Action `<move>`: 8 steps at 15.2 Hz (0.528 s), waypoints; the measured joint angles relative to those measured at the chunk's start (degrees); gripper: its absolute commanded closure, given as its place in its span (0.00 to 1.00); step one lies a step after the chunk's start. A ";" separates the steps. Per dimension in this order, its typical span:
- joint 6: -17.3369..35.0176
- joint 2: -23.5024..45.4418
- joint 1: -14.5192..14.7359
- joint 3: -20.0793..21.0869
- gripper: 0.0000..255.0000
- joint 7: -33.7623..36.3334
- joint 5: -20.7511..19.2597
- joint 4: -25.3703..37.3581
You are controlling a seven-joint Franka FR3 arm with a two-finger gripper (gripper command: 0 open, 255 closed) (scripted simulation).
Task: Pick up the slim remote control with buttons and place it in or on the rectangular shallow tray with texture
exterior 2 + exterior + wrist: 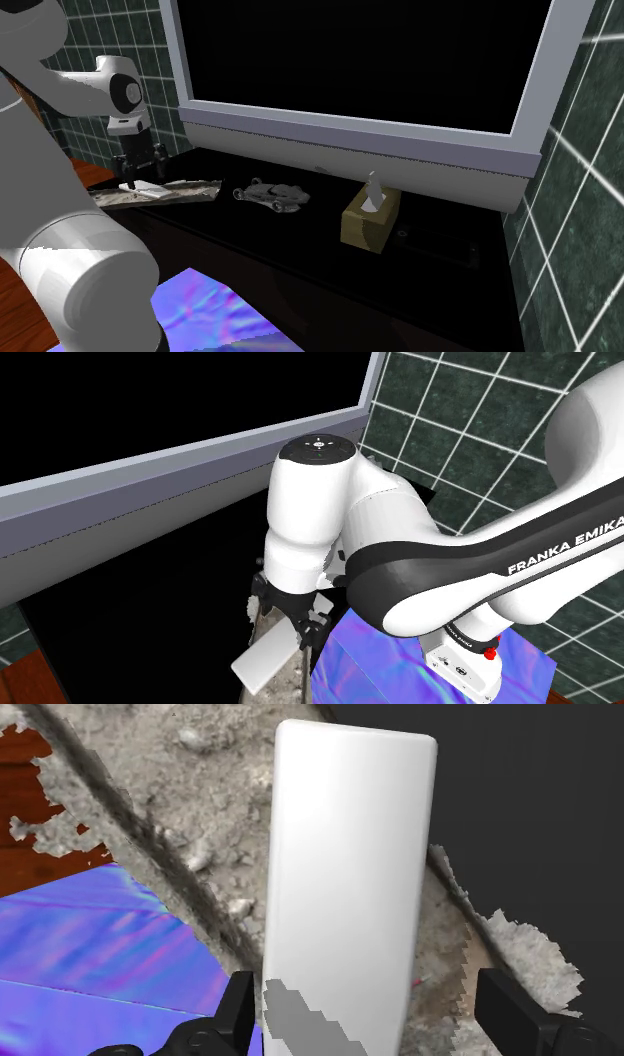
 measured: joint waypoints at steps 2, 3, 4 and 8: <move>0.00 0.00 0.00 0.00 0.00 0.00 0.00 0.00; -1.09 -0.76 0.24 -0.52 0.00 -0.41 0.45 0.53; -2.47 -1.30 0.34 -0.90 0.00 -0.55 0.61 1.50; -7.69 -4.33 1.26 -3.17 0.00 -1.95 2.09 4.16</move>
